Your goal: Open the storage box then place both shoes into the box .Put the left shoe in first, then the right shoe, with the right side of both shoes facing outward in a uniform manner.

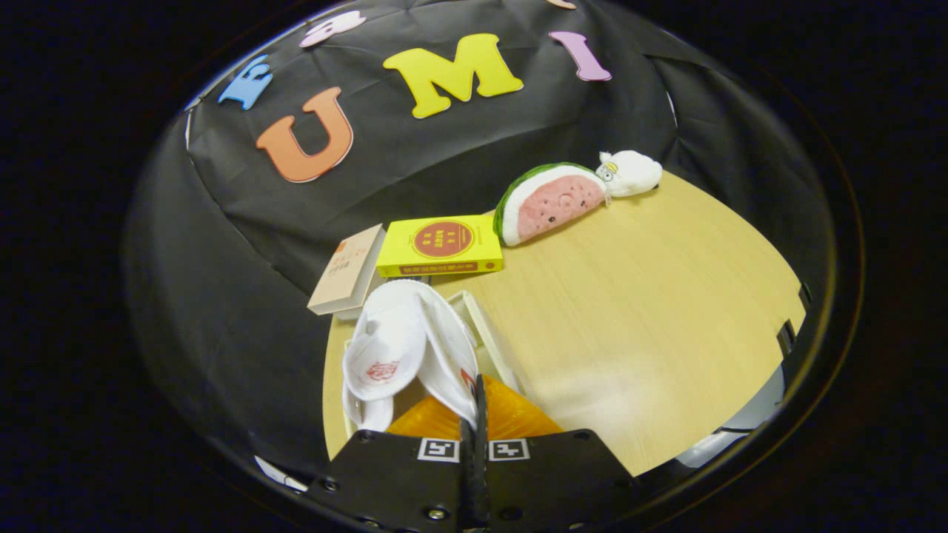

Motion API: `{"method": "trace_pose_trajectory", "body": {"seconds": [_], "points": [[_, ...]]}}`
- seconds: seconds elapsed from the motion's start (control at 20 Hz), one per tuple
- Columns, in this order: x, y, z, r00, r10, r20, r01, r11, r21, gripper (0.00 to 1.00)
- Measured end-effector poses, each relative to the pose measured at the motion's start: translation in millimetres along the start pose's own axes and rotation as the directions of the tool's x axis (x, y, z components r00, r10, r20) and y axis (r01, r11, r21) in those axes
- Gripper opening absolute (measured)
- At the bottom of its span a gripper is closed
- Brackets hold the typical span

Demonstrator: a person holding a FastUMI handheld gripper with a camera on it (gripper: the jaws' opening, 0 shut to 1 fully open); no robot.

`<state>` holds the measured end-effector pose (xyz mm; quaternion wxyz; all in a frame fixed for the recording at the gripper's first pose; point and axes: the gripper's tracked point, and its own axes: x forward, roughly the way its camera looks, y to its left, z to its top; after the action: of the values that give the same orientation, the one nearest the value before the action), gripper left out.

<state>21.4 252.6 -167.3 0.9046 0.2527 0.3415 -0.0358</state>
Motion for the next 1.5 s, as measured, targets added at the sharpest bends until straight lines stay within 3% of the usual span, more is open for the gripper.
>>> {"method": "trace_pose_trajectory", "body": {"seconds": [0.45, 0.95, 1.05, 1.25, 1.5], "points": [[29.6, -10.5, -21.3, 0.993, -0.071, 0.098, 0.074, 0.997, -0.024, 0.0], [39.4, -22.7, -36.7, 0.988, -0.116, 0.103, 0.118, 0.993, -0.011, 0.0], [40.5, -16.0, -40.0, 0.99, -0.093, 0.103, 0.096, 0.995, -0.022, 0.1], [41.0, -8.0, -57.6, 0.996, -0.056, 0.063, 0.06, 0.996, -0.071, 0.41], [10.6, -1.8, -28.5, 0.989, 0.014, 0.149, 0.015, 0.982, -0.188, 0.8]]}}
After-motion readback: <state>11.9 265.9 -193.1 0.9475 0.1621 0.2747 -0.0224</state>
